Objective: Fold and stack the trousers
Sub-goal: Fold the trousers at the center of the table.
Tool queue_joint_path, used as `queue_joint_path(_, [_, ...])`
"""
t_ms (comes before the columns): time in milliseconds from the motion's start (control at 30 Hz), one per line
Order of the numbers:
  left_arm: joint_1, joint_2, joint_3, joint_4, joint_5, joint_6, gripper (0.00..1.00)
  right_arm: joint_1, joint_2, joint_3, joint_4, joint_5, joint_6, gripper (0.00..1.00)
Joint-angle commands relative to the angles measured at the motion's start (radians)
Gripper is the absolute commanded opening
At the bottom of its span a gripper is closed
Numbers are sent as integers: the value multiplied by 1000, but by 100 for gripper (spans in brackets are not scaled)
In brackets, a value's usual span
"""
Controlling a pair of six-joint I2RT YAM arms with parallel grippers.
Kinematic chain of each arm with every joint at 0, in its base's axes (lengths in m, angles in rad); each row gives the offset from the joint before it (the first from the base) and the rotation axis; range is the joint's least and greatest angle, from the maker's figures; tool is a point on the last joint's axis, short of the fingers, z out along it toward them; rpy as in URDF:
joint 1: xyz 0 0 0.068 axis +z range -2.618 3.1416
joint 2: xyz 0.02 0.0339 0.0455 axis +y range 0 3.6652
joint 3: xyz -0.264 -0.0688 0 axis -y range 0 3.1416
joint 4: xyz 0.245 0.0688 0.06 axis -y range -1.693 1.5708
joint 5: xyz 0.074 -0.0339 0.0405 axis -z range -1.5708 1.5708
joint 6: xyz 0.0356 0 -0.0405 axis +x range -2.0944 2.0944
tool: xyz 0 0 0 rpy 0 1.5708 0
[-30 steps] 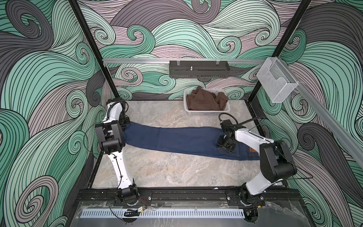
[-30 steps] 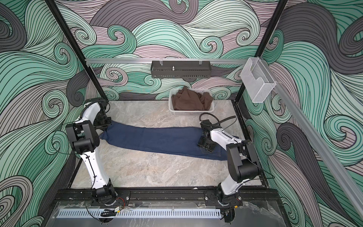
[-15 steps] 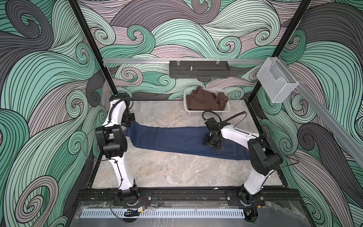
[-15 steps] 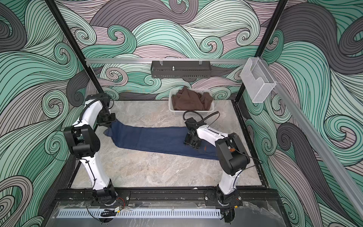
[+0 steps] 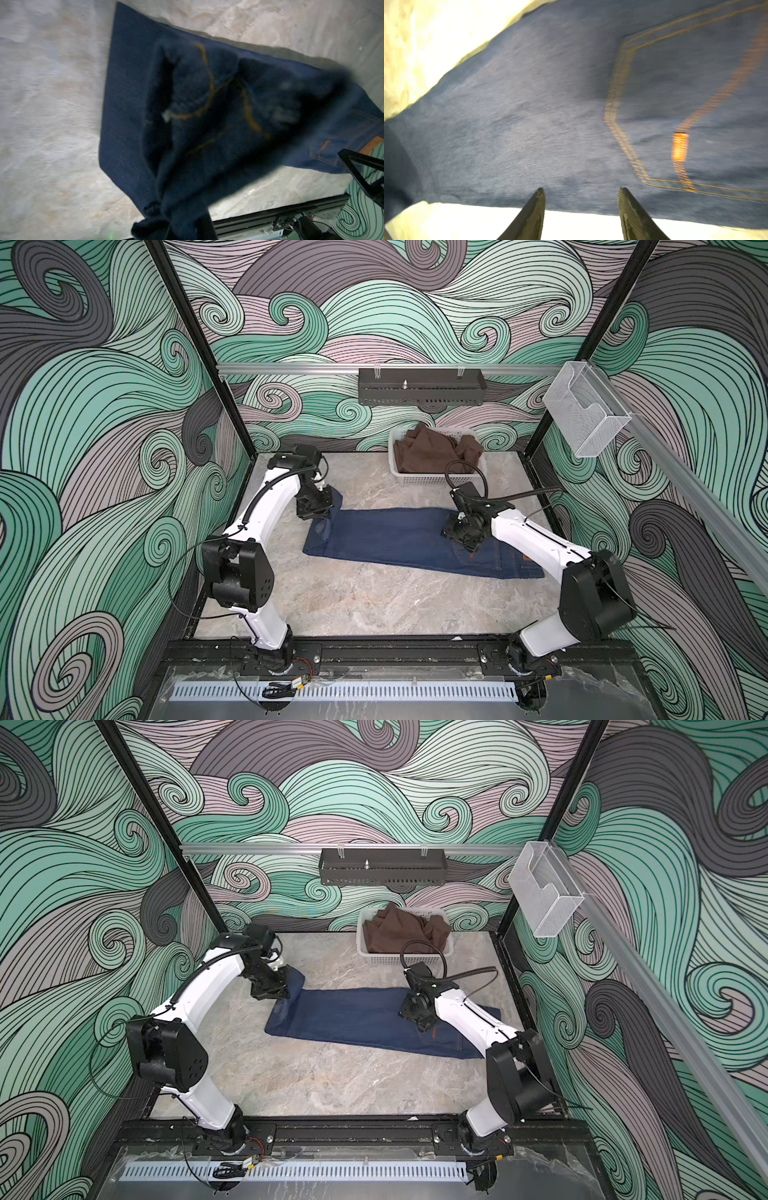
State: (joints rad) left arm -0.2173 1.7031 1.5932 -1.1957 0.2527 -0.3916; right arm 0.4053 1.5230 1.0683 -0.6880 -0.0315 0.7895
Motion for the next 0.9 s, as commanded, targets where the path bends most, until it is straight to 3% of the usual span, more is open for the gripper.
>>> queue_joint_path(0, [-76, -21, -16, 95, 74, -149, 0, -42, -48, -32, -43, 31, -11, 58])
queue_joint_path(200, [-206, -1, -37, 240, 68, -323, 0, -129, -136, -88, -57, 30, -38, 58])
queue_joint_path(367, [-281, 62, -24, 318, 43, -392, 0, -179, -183, -108, -71, 31, -63, 58])
queue_joint_path(867, [-367, 204, -15, 490, 8, -517, 0, -241, -228, -146, -84, 9, -97, 58])
